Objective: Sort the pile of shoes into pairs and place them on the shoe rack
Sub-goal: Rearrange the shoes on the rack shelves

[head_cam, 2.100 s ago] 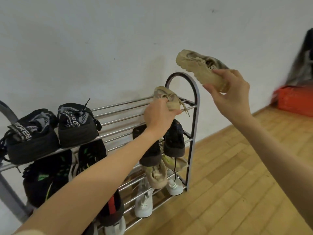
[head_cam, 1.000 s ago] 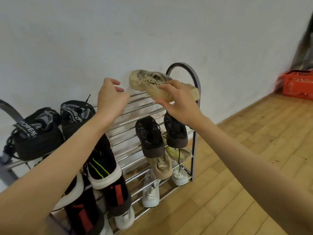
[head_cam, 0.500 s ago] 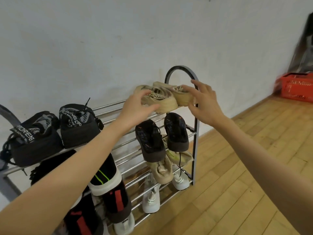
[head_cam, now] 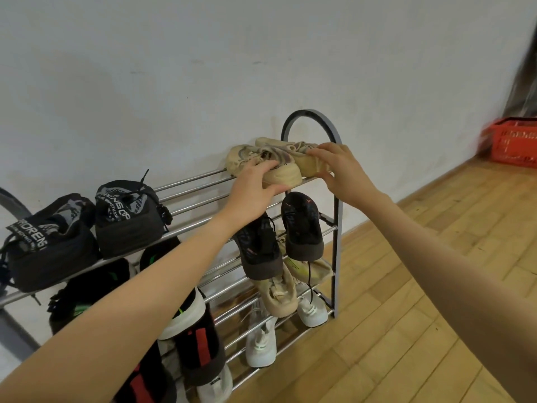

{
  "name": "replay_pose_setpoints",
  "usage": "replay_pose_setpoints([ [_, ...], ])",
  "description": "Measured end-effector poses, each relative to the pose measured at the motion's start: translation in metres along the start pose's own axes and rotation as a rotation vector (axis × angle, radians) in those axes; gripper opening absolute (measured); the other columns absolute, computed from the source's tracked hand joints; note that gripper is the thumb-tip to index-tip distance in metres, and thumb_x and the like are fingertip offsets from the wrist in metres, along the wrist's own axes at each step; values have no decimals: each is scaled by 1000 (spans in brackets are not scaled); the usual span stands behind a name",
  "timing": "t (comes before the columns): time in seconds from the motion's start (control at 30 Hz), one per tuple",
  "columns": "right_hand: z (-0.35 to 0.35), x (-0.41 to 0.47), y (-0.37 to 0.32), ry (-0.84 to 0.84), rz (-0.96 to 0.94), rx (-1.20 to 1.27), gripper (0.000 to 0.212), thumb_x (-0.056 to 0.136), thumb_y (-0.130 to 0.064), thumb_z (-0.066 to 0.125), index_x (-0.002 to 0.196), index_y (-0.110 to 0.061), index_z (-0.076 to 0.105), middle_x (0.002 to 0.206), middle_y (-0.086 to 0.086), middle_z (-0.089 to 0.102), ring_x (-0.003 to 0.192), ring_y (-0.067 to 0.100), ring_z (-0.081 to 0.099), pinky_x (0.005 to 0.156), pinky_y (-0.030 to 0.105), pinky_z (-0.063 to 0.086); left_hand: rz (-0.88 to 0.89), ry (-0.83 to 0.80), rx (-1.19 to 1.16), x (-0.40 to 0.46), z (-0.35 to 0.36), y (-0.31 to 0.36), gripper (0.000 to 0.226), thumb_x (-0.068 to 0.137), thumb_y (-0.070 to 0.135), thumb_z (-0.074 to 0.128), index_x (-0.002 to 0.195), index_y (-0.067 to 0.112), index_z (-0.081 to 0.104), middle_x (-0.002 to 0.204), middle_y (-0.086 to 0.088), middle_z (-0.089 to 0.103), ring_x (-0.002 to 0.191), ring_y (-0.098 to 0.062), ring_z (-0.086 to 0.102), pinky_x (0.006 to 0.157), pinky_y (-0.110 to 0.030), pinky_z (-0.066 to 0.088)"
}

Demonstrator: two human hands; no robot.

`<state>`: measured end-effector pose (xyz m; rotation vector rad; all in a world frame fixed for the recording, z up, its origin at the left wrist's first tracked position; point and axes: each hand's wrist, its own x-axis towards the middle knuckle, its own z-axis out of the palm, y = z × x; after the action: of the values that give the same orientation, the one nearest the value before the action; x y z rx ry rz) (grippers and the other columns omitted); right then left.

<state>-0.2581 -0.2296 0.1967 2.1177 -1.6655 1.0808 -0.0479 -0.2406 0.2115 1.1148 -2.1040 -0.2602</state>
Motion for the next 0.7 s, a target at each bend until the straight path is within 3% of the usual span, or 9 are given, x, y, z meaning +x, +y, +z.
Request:
replay_pose_setpoints([
  [0.1, 1, -3, 0, 12, 7, 30, 50, 90, 0, 58, 138, -12, 51, 139, 12, 50, 129, 34, 40, 107, 38, 33, -14, 28, 0, 4, 7, 9, 55, 84, 30, 69, 134, 18, 52, 135, -10, 50, 122, -25, 47, 102, -30, 34],
  [0.23, 7, -30, -11, 43, 85, 120, 68, 87, 4, 56, 148, -15, 34, 154, 9, 32, 141, 28, 30, 114, 38, 29, -32, 38, 24, -4, 8, 14, 55, 88, 27, 63, 139, 17, 45, 145, -10, 40, 131, -26, 40, 107, -35, 33],
  [0.3, 19, -58, -18, 118, 165, 165, 64, 89, -1, 55, 147, -12, 32, 151, 11, 33, 138, 27, 33, 114, 37, 32, 17, 164, 42, -23, 3, 10, 50, 91, 24, 58, 139, 15, 45, 145, -9, 40, 132, -22, 40, 108, -33, 34],
  [0.4, 38, -101, -20, 10, 199, 202, 54, 96, -25, 55, 145, -15, 34, 140, 13, 38, 128, 26, 42, 107, 37, 41, 263, 406, 113, -65, -3, 2, 24, 90, 13, 51, 112, 5, 58, 111, -8, 57, 95, -14, 55, 80, -24, 48],
  [0.47, 50, -117, -17, -192, 166, 155, 64, 93, -47, 53, 148, -25, 30, 143, 13, 34, 130, 28, 38, 108, 39, 37, 362, 310, 221, -88, 0, -9, 14, 88, 10, 51, 96, 6, 61, 94, -6, 58, 81, -12, 53, 67, -24, 46],
  [0.53, 61, -124, -18, -317, 120, 61, 72, 89, -63, 49, 150, -35, 23, 148, 15, 28, 136, 32, 31, 111, 45, 32, 299, 91, 332, -102, 8, -18, 13, 87, 13, 55, 97, 10, 62, 98, -3, 57, 87, -15, 55, 69, -27, 49],
  [0.63, 72, -123, -27, -331, 158, -34, 77, 85, -65, 53, 151, -39, 21, 152, 16, 25, 138, 37, 23, 113, 49, 27, 63, -164, 425, -112, 19, -31, 45, 85, 29, 62, 127, 14, 53, 132, -4, 47, 121, -21, 44, 94, -29, 42],
  [0.7, 73, -117, -33, -340, 206, -41, 74, 86, -58, 57, 150, -39, 24, 154, 16, 23, 137, 40, 23, 113, 50, 26, -38, -287, 418, -112, 18, -38, 67, 81, 36, 66, 139, 14, 42, 146, -6, 37, 134, -24, 35, 106, -34, 35],
])
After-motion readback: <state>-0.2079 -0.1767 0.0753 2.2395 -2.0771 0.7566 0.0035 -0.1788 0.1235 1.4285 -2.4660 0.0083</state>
